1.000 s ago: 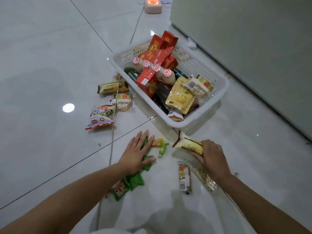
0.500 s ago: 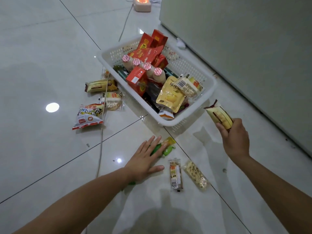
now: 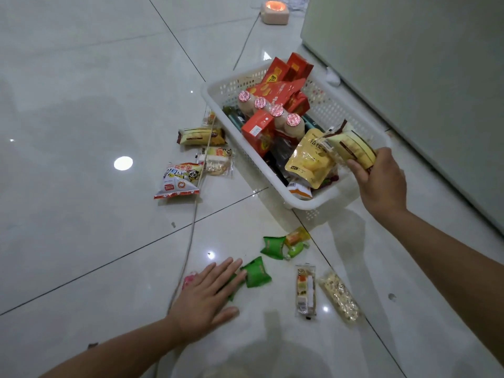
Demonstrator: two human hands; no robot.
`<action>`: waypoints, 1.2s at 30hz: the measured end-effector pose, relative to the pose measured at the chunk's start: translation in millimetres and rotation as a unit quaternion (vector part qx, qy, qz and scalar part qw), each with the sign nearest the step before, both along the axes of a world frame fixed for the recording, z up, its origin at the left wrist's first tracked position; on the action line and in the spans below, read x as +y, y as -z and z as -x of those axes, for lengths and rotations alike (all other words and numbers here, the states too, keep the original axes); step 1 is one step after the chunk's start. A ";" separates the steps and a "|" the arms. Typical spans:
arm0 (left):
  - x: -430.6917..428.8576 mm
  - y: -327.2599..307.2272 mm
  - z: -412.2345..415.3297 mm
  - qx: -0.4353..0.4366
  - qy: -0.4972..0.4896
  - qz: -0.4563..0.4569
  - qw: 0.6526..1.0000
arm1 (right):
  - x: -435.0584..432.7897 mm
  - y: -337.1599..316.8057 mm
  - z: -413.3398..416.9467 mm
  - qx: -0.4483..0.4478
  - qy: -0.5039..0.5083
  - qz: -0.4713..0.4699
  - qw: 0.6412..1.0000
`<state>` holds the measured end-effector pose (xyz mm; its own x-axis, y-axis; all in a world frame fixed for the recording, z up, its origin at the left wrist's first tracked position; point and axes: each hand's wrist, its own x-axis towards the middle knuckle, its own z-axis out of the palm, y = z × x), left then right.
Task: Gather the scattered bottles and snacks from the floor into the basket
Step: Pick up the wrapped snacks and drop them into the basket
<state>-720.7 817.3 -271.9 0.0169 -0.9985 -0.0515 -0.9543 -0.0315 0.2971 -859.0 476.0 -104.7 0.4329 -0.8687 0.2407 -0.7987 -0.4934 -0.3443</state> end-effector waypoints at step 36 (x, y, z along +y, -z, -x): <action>-77.0 18.5 34.5 -0.032 -0.037 0.042 0.998 | -8.0 27.0 39.8 0.036 0.025 -0.052 0.998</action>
<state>-755.1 740.3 -290.4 0.0918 -0.9952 0.0354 -0.9673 -0.0806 0.2406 -898.8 468.0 -131.7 0.4015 -0.9082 0.1182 -0.8461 -0.4172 -0.3318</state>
